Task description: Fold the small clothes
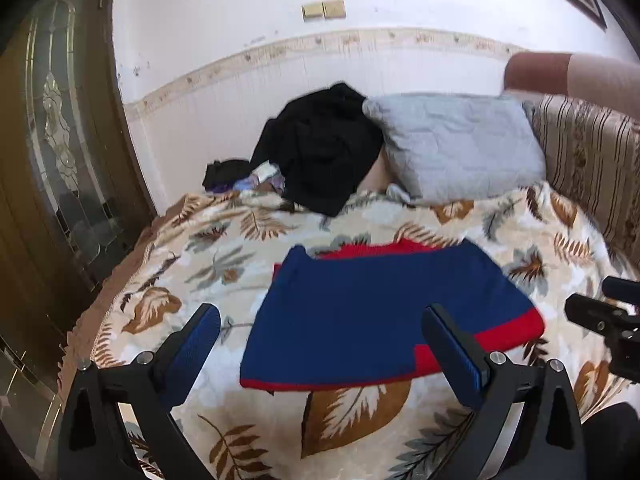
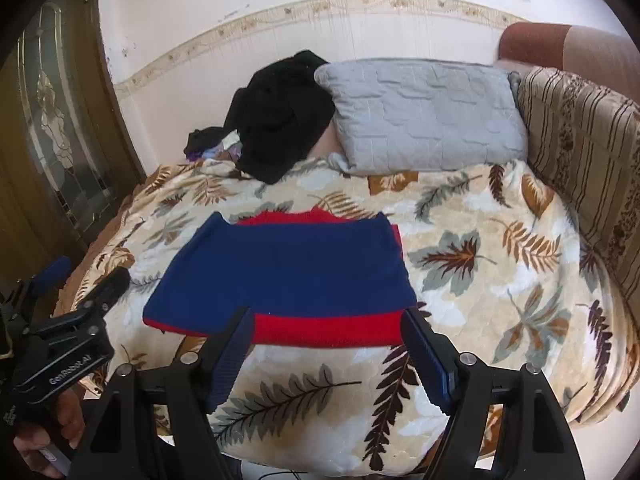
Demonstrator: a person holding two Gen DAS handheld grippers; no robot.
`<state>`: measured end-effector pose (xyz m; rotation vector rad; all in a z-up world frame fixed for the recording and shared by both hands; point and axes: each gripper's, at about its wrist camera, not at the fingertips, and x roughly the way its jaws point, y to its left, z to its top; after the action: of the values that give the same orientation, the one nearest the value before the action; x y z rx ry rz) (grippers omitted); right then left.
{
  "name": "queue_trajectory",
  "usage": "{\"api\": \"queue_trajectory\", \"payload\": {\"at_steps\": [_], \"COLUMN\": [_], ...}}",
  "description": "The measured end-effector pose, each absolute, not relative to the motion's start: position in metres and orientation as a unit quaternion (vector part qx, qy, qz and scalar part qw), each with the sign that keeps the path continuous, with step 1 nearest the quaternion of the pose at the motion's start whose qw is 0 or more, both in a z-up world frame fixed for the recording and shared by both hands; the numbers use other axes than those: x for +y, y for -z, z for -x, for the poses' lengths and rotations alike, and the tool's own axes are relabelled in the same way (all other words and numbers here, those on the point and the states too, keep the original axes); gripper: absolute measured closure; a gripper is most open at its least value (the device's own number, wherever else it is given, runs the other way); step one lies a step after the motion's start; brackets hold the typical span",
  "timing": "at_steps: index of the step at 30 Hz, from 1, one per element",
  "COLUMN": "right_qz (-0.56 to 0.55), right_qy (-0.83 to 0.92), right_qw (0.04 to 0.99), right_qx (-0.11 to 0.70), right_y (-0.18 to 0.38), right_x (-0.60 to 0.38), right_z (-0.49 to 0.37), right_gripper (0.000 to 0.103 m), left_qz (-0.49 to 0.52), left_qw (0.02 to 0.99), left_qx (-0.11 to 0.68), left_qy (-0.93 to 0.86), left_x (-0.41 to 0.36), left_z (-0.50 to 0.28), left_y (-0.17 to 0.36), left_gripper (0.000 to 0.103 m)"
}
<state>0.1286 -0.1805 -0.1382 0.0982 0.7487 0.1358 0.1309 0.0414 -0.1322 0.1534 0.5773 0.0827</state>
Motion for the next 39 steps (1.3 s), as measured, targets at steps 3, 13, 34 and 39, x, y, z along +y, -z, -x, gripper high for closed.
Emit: {"api": "queue_trajectory", "payload": {"at_steps": [3,13,34,39], "right_qz": [-0.040,-0.019,-0.050,-0.057], "right_qy": [-0.061,-0.041,-0.018,-0.021], "right_qw": [0.923,0.910,0.895,0.911], "right_qx": [0.378,0.413,0.442,0.407], "right_y": [0.151,0.199,0.277,0.262], "right_x": [-0.178,-0.169,-0.181,-0.181], "right_z": [-0.137,-0.179,-0.244,-0.233], "right_gripper": [0.024,0.024,0.024,0.024], "left_qz": [-0.080,-0.062,-0.032,-0.035], "left_qw": [0.948,0.935,0.900,0.906], "left_qx": [0.304,0.348,0.430,0.414], "left_qy": [-0.045,-0.027,-0.068,-0.075], "left_x": [0.043,0.052,0.065,0.067], "left_z": [-0.143,-0.185,-0.234,-0.230], "left_y": [0.151,0.202,0.268,0.261], "left_gripper": [0.003,0.003,0.003,0.003]}}
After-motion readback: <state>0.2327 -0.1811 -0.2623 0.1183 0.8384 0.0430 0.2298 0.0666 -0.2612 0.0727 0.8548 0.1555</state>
